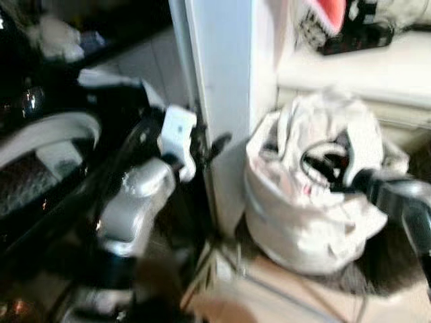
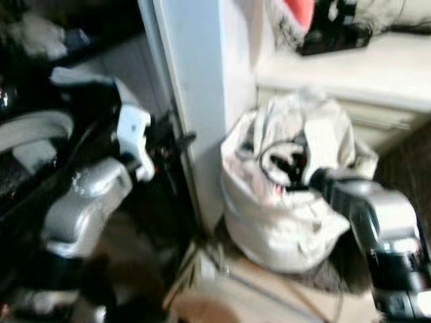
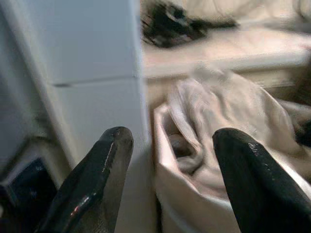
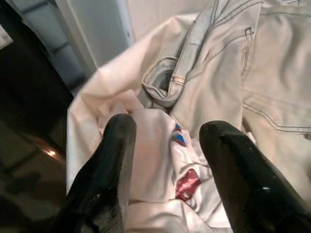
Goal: Clothes washing
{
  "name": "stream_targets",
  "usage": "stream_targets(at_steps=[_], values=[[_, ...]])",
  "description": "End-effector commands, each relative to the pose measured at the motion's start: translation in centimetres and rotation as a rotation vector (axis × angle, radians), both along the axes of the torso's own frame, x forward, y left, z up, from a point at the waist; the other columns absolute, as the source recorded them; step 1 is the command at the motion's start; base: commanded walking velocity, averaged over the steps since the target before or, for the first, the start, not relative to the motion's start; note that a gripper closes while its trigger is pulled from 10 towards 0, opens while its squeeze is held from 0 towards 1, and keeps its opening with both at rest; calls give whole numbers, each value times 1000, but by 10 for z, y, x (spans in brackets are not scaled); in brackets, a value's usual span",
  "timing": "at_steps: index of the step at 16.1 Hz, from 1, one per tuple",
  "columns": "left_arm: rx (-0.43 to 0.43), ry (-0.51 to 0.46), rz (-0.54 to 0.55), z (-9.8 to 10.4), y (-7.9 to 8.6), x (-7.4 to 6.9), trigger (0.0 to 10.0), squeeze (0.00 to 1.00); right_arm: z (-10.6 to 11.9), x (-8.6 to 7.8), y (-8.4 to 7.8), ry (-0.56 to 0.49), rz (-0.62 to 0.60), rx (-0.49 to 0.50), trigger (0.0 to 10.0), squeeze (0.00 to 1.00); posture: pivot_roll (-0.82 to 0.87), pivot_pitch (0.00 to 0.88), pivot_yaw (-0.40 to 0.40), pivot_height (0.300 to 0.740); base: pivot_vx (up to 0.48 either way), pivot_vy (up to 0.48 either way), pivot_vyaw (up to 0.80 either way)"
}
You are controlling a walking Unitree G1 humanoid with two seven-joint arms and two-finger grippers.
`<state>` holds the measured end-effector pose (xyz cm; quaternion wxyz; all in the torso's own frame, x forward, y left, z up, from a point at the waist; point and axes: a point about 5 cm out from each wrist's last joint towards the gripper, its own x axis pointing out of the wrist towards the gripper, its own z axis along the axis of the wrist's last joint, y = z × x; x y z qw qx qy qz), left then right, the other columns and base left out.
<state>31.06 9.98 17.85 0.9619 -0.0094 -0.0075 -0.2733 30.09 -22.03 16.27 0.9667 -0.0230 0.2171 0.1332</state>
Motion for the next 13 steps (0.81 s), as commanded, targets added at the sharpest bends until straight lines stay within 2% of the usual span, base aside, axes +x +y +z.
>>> stream_targets(at_steps=[1, 2, 3, 4, 5, 7, 8, 10, 12, 13], values=[[34, 26, 96, -12, 15, -3, 10000, 0, 5, -1, 5, -60, 5, -14, 10000, 1000, -11, 0, 102, 740, 0, 0, 0], [44, 24, 97, -13, 15, -5, 10000, 0, 5, -1, 5, -68, 1, -6, 10000, 1000, -10, 0, 95, 740, 0, 0, 0], [45, -7, 110, -12, 16, -8, 10000, 0, 14, 0, 10, -145, 9, 5, 10000, 1000, 0, 0, 78, 740, 0, 0, 0], [35, -20, 127, -10, 17, -10, 10000, 0, 22, 1, 16, -213, 7, 27, 10000, 576, 9, 0, 62, 740, 0, 0, 0], [30, -25, 132, -10, 16, -10, 10000, 0, 24, 2, 18, -233, 4, 38, 10000, 0, 15, 0, 53, 740, 0, 0, 0], [25, -64, 169, -6, 15, -13, 10000, 0, 19, -1, 27, -279, -2, 33, 10000, 0, 33, 0, 31, 740, 0, 0, 0], [18, -63, 169, -6, 15, -16, 10000, 0, 8, -2, 26, -239, -3, 28, 10000, 0, 42, 0, 20, 740, 0, 0, 0], [50, -67, 171, -9, 15, -18, 10000, 0, 2, 0, 21, -205, -26, -29, 10000, 0, 43, 0, 17, 740, 0, 0, 0], [13, -59, 158, -8, 15, -19, 10000, 0, 3, -1, 24, -217, -11, -40, 10000, 0, 44, 0, 15, 740, 0, 0, 0], [22, -80, 162, -6, 16, -18, 10000, 0, 2, -2, 24, -221, -6, -49, 10000, 0, 42, 0, 19, 740, 0, 0, 0]])
